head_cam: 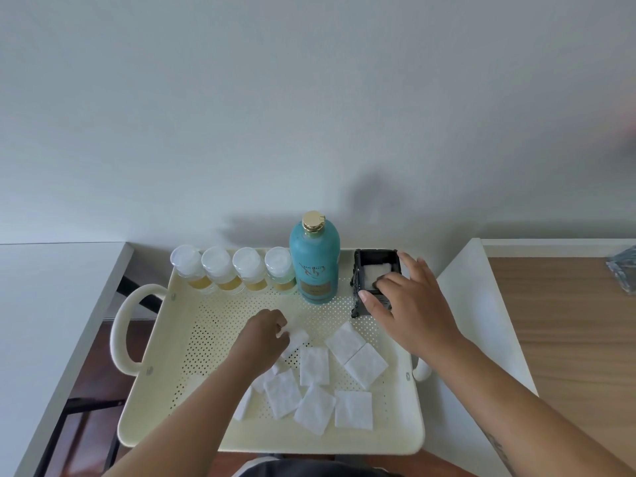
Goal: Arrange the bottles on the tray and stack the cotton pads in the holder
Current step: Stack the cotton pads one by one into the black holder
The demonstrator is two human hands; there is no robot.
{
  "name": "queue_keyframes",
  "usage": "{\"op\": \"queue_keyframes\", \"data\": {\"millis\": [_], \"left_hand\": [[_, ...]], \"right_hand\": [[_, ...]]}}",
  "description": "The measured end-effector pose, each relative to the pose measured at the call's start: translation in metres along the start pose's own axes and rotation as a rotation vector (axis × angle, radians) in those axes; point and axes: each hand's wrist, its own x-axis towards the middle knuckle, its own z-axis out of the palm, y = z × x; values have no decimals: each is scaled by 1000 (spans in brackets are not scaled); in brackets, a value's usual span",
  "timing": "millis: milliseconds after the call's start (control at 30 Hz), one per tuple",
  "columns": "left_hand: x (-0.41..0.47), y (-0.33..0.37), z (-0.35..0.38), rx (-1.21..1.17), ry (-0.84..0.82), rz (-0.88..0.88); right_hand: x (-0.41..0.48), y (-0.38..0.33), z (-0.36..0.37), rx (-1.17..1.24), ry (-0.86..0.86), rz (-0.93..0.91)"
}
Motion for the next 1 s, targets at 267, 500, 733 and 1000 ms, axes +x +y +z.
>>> {"op": "queue_keyframes", "data": {"millis": [267,500,733,1000], "left_hand": [[-9,31,-23,-474,-10,-72],[-18,68,-28,-919,-143,-98],[-17,83,-29,-1213,-230,-75],[-18,85,-27,-1216,-228,-54]], "right_hand": [[-5,-3,-4,96,158,-21],[-24,-33,-12,493,207,99],[-22,-48,-11,1011,-7,497],[-12,-40,-22,1044,-75,458]]}}
